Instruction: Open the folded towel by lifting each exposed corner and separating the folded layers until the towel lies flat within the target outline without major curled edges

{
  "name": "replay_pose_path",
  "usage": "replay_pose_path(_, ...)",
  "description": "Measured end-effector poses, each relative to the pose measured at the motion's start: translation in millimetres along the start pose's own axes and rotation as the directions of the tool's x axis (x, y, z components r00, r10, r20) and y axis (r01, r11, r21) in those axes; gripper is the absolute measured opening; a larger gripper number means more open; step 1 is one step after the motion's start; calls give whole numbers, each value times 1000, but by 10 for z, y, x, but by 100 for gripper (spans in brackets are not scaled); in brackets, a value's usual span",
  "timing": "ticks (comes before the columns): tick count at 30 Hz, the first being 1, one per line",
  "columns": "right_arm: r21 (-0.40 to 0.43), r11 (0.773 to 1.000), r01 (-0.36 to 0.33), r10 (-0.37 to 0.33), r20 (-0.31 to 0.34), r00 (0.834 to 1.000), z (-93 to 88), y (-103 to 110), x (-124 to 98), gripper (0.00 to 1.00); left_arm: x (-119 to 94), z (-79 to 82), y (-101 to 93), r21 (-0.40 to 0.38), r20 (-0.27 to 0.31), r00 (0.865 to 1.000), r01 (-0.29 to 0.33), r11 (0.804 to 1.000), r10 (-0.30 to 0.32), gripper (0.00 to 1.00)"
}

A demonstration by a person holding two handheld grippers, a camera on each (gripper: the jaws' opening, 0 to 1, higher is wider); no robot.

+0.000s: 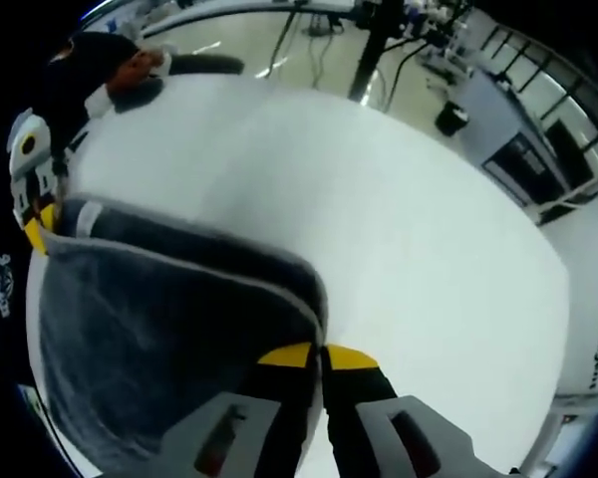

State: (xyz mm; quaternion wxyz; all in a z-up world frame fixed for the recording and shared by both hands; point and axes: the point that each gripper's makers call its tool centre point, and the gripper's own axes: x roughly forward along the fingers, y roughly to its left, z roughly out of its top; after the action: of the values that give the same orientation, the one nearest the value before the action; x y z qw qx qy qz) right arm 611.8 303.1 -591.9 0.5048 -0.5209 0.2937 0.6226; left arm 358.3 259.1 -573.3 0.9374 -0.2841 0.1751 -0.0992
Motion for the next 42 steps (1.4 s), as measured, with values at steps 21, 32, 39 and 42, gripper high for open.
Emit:
replay_pose_path(21, -66, 997, 42, -40, 38, 998, 27, -46, -44, 0, 4, -1, -13, 8, 3, 1000, 3, 1000, -3, 1)
replay_pose_path(32, -85, 994, 70, -63, 87, 994, 48, -105, -96, 0, 6, -13, -37, 20, 6, 1000, 3, 1000, -3, 1)
replay_pose_path(39, -137, 988, 71, -59, 89, 994, 53, -54, -45, 0, -11, 10, -78, 36, 12, 1000, 16, 999, -17, 1)
replay_pose_path(42, -156, 985, 80, -66, 90, 994, 52, -76, -37, 0, -18, 20, -97, 47, 13, 1000, 22, 999, -23, 0)
